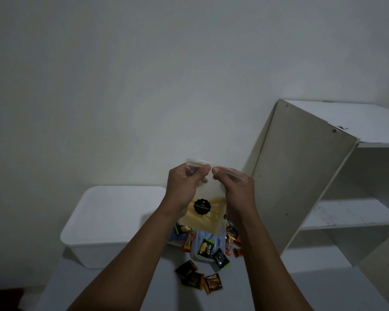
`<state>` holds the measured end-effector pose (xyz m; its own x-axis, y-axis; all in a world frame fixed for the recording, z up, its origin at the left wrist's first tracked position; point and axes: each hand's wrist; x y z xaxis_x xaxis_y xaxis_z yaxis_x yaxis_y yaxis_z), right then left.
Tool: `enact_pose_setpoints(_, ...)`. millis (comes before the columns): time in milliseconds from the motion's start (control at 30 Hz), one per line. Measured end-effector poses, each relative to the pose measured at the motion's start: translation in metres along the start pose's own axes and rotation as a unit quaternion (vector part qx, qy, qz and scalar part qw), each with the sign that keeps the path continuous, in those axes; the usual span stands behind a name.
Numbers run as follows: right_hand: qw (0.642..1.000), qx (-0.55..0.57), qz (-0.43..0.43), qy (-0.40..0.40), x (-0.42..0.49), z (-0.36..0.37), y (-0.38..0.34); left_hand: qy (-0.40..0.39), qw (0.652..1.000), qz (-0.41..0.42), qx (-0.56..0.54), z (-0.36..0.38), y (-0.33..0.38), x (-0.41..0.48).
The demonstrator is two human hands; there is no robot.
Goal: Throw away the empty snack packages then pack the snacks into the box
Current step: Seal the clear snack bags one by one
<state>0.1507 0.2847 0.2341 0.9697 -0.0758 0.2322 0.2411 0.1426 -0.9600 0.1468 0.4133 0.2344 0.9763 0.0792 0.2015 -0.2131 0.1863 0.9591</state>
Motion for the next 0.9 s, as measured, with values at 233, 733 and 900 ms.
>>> enact_pose_setpoints(233,0.996,0.058,0.037,0.065,0.002,-0.002,-0.004,0.016,0.999,-0.018,-0.036,-0.002,0.003,0.006)
enact_pose_setpoints(733,0.997,0.059,0.044,0.011,0.007,-0.01,-0.003,0.016,0.995,-0.039,-0.088,-0.006,-0.001,0.012)
enact_pose_setpoints(900,0.999,-0.003,0.028,-0.036,0.005,-0.022,-0.004,0.055,0.997,-0.031,-0.033,-0.01,-0.008,0.017)
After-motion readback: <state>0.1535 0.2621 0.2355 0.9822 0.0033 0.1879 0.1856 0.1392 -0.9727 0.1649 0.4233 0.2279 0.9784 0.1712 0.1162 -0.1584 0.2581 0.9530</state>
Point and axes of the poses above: each hand's wrist, its own x-axis towards the middle knuckle, its own z-axis out of the palm, y = z × x, and after that the axes turned 5 degrees about -y, right-handed
